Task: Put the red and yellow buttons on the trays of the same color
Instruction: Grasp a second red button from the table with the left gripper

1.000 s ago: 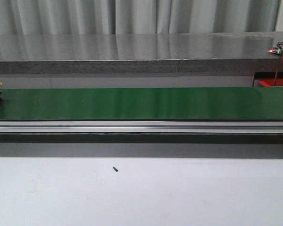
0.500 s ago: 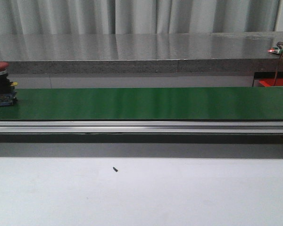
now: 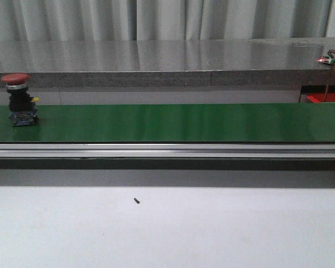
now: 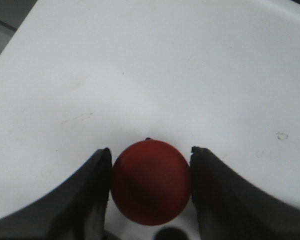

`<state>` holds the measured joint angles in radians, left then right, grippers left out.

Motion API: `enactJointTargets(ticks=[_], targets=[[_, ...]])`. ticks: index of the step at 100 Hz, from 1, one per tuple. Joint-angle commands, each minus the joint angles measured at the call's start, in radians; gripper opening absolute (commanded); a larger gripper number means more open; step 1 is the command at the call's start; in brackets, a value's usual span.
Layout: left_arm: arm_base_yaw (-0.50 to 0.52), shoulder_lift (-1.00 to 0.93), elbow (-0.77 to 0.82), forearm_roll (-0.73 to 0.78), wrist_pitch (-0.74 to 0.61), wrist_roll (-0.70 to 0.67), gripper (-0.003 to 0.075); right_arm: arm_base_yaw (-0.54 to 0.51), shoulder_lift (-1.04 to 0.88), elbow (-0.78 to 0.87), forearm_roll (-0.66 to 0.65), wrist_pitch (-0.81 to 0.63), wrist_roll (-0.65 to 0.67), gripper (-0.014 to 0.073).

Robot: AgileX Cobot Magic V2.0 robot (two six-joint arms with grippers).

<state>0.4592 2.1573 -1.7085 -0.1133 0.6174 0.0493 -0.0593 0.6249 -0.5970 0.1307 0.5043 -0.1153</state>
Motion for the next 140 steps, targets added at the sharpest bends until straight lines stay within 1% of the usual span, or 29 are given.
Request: enactJointTargets(ticks=[1,10,20,37,67,75,89,98,110,129,140], targets=[[0.001,-0.055,-0.034,-0.003,-0.05,-0.011,0.0216,0.002,-0.001,-0.027,0.0,-0.075,-0.008,-0.0067],[0.001,-0.055,-0.041,-0.003,-0.05,-0.011,0.0153,0.002,-0.001,-0.027,0.0,-0.075,-0.008,-0.0067],[0.001,-0.055,-0.066,-0.003,-0.03,-0.011,0.0115,0.002,-0.001,-0.027,0.0,-0.075,-0.008,-0.0067],[0.001,-0.086,-0.12,-0.003,0.051,-0.011,0.0114,0.002,-0.001,-0.027,0.0,-0.075,-0.008,-0.0067],[-0.001,-0.231,-0.122,0.002,0.118,-0.009,0.0115,0.002,-0.001,-0.027,0.0,-0.075,-0.008,-0.0067],[-0.012,-0.265,-0.12,0.002,0.158,-0.009,0.0115,0.002,-0.001,-0.027,0.0,-0.075,-0.008,-0.0067],[-0.047,-0.332,-0.098,0.008,0.167,-0.002,0.0115,0.002,-0.001,-0.027,0.0,-0.075,-0.008,-0.0067],[-0.073,-0.378,-0.058,0.011,0.178,0.003,0.0115,0.002,-0.001,-0.027,0.0,-0.075,-0.008,-0.0067],[-0.11,-0.451,0.037,0.009,0.171,0.003,0.0115,0.002,-0.001,-0.027,0.0,-0.075,-0.008,-0.0067],[-0.169,-0.58,0.274,-0.02,0.1,0.018,0.0115,0.002,-0.001,-0.027,0.0,-0.075,-0.008,-0.0067],[-0.204,-0.634,0.386,-0.024,0.05,0.018,0.0115,0.002,-0.001,-0.027,0.0,-0.075,-0.008,-0.0067]])
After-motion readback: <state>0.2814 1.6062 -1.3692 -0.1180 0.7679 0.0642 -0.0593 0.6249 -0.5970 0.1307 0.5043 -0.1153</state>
